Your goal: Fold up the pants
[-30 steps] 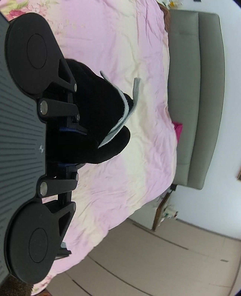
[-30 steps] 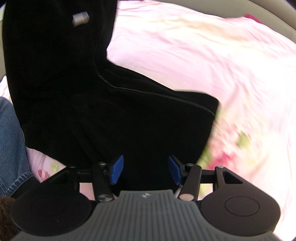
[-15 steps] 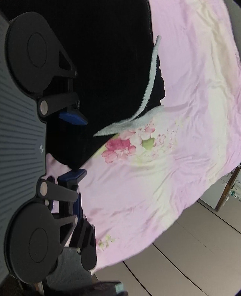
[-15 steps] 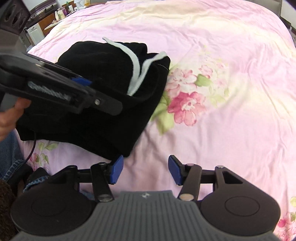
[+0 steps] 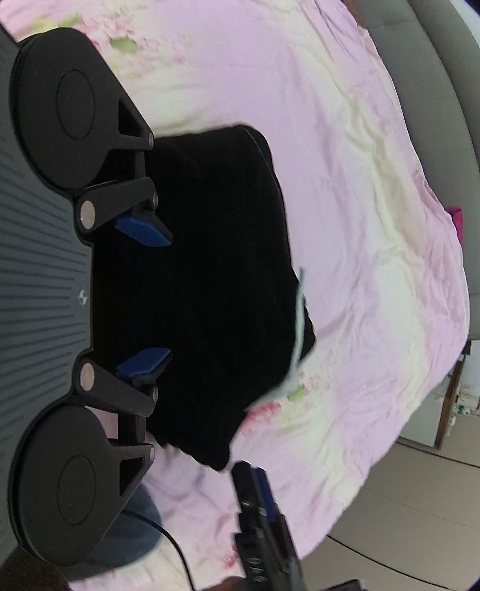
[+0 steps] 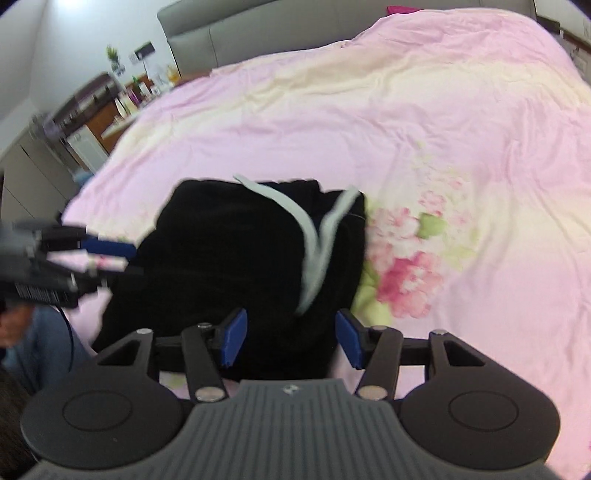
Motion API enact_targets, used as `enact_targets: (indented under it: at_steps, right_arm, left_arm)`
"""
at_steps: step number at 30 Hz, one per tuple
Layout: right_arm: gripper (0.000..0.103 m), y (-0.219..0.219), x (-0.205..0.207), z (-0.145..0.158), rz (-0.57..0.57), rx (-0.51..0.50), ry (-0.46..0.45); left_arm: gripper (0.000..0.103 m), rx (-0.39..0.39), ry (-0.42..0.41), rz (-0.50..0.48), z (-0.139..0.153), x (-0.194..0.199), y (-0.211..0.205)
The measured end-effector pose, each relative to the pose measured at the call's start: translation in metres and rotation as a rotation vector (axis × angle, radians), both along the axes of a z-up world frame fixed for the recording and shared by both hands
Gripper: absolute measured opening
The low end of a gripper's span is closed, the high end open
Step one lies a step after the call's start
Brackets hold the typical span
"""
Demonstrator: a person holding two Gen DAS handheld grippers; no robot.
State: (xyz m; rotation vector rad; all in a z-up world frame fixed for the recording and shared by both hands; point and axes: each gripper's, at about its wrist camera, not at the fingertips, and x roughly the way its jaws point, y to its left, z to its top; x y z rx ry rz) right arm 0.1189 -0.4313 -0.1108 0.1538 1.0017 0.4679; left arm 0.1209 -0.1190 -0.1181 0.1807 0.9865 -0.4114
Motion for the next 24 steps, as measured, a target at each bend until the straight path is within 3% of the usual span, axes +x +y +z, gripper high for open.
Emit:
enact_targets:
  at_steps: [4,8,10,11,12,14,16,18,21,24]
  right_arm:
    - [0.051,0.018,0.028,-0.019,-0.053,0.037,0.099]
    - [0.051,0.02,0.046,-0.049,-0.144,0.085,0.227]
    - [0.042,0.019,0.046,-0.061,-0.15,0.155,0.267]
    - [0.035,0.019,0.044,-0.061,-0.155,0.158,0.271]
    - [0.022,0.02,0.04,-0.059,-0.15,0.151,0.254]
    - [0.009,0.021,0.032,-0.043,-0.129,0.14,0.19]
    - [0.007,0.02,0.023,-0.029,-0.099,0.147,0.139]
    - [0.006,0.025,0.013,-0.022,-0.065,0.073,0.1]
    - [0.006,0.031,0.006,-0.041,-0.073,-0.031,0.112]
    - [0.006,0.021,0.004,-0.066,-0.13,-0.022,0.142]
  left_arm:
    - [0.076,0.067,0.057,0.08,-0.026,-0.017,0.036]
    - [0.078,0.118,0.12,0.088,-0.049,-0.028,0.055]
    - [0.079,0.097,0.169,0.091,-0.06,-0.03,0.062]
    - [0.073,0.096,0.191,0.089,-0.065,-0.028,0.062]
    - [0.059,0.115,0.203,0.089,-0.068,-0.028,0.061]
    - [0.051,0.173,0.225,0.078,-0.073,-0.028,0.057]
    - [0.049,0.199,0.235,0.058,-0.074,-0.029,0.055]
    - [0.042,0.215,0.256,0.052,-0.076,-0.029,0.056]
    - [0.04,0.209,0.269,0.058,-0.076,-0.029,0.058]
    - [0.037,0.211,0.292,0.047,-0.077,-0.031,0.062]
